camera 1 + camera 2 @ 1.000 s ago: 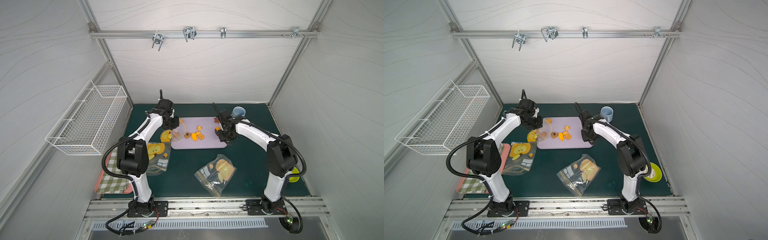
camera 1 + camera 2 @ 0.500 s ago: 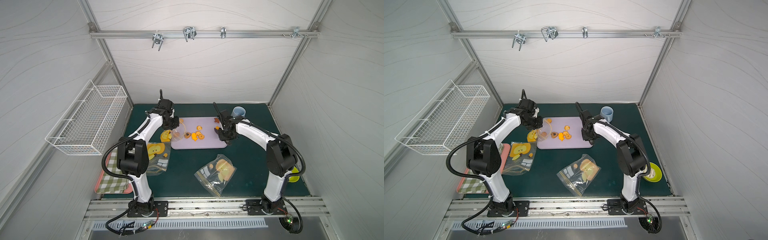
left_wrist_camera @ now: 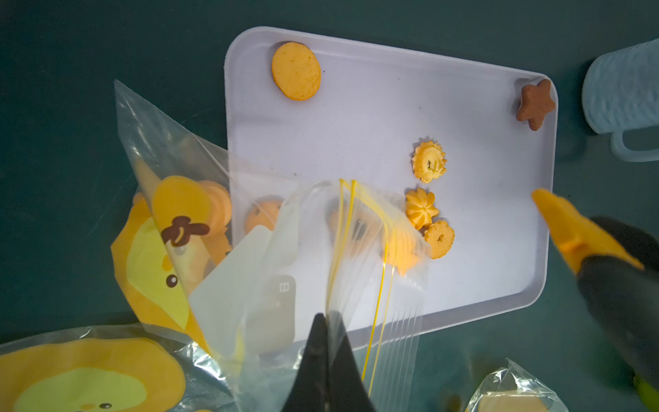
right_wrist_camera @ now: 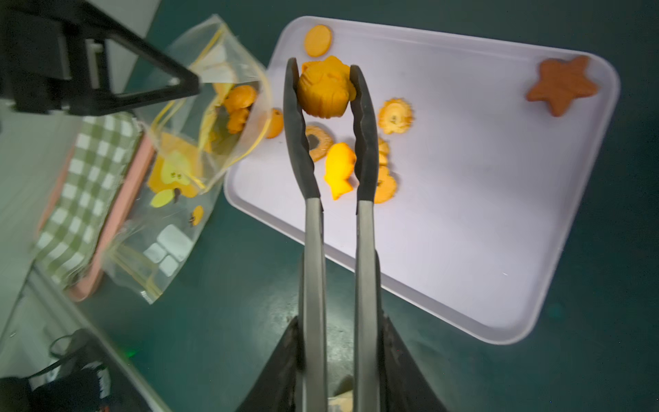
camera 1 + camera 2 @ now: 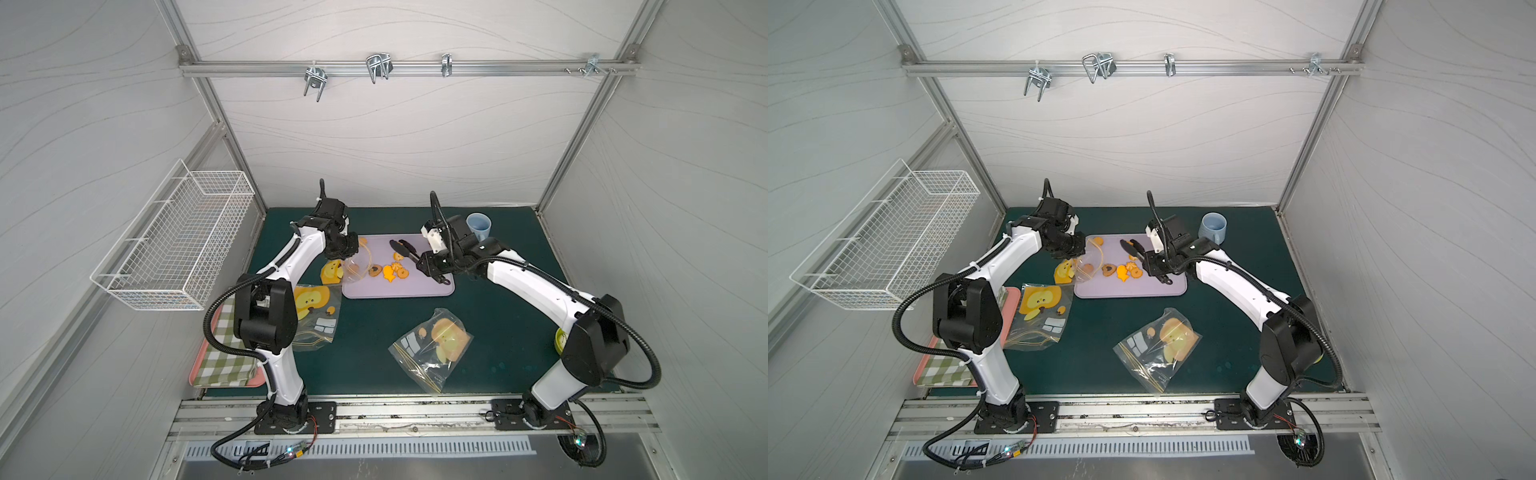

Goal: Put the cookies into a resealable bag to prevent moisture
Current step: Place the cookie in the ziploc bag.

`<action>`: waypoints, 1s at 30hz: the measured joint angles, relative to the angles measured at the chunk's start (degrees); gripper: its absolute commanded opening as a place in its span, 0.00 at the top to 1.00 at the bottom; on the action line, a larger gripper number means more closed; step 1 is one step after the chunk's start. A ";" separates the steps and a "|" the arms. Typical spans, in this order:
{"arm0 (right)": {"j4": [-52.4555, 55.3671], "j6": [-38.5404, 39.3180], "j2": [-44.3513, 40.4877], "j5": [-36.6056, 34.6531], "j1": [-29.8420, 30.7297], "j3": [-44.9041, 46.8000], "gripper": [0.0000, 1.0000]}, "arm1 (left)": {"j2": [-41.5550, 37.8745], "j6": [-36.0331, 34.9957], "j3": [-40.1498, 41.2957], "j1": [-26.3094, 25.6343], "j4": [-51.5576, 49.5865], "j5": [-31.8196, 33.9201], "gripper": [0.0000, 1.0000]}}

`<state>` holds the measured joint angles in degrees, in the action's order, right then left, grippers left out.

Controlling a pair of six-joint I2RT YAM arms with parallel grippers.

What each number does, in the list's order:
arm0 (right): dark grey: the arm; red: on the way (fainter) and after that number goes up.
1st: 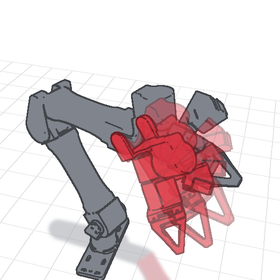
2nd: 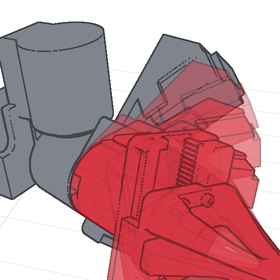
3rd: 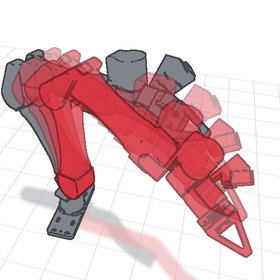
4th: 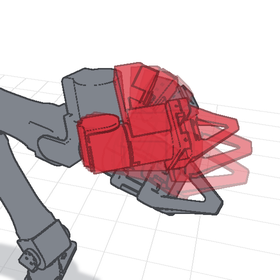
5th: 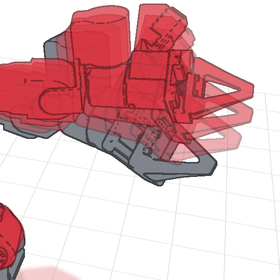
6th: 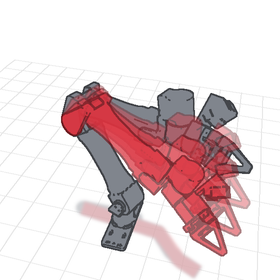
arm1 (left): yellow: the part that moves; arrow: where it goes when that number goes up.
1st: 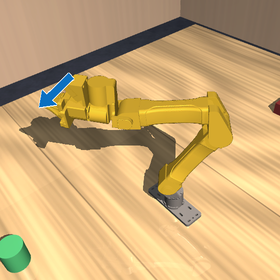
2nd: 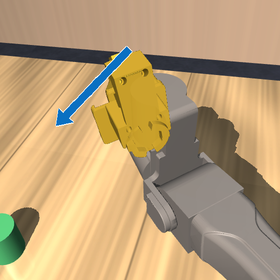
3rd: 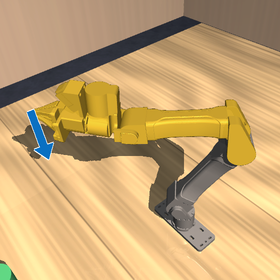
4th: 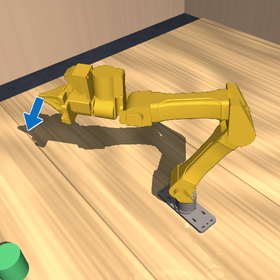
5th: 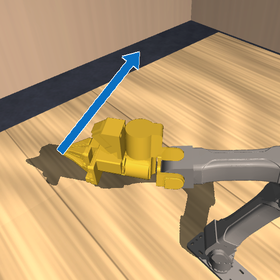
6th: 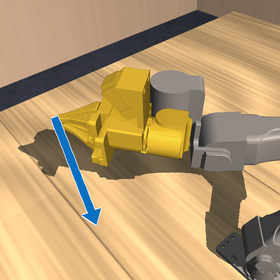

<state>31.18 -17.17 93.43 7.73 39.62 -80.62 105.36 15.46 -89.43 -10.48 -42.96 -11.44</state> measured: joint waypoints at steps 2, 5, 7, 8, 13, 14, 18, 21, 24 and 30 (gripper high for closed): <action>-0.98 -0.15 1.16 1.88 1.25 -1.03 0.66 | 0.00 0.00 0.00 0.00 0.02 0.00 1.00; -2.03 -0.46 3.50 4.22 2.56 -2.64 0.66 | 0.00 0.02 0.00 0.00 0.02 -0.13 1.00; -2.43 -0.72 5.29 5.57 3.10 -3.50 0.65 | 0.00 0.02 0.00 0.00 0.02 -0.20 1.00; -2.49 -0.87 6.05 6.12 3.23 -3.87 0.65 | 0.00 0.02 0.00 0.00 0.02 -0.20 1.00; -2.49 -1.31 9.09 7.52 3.96 -5.18 0.55 | 0.00 0.02 0.00 0.00 0.02 -0.24 1.00; -2.49 -1.46 9.31 7.61 4.04 -5.25 0.53 | 0.00 0.02 0.00 0.00 0.02 -0.24 1.00; -2.60 -1.79 9.51 7.82 4.15 -5.40 0.52 | 0.00 0.04 0.00 0.00 0.02 -0.26 1.00; -2.71 -1.90 9.51 7.80 4.17 -5.46 0.50 | 0.00 0.04 0.00 0.00 0.02 -0.31 1.00; -2.86 -1.92 9.51 7.80 4.17 -5.46 0.51 | 0.00 0.04 0.00 0.00 0.02 -0.37 1.00; -5.09 -2.10 3.89 4.00 4.20 0.39 0.53 | 0.00 0.07 0.00 0.02 0.02 -0.37 1.00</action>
<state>26.09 -19.27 97.32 11.73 43.81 -80.23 105.36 15.53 -89.43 -10.46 -42.94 -11.81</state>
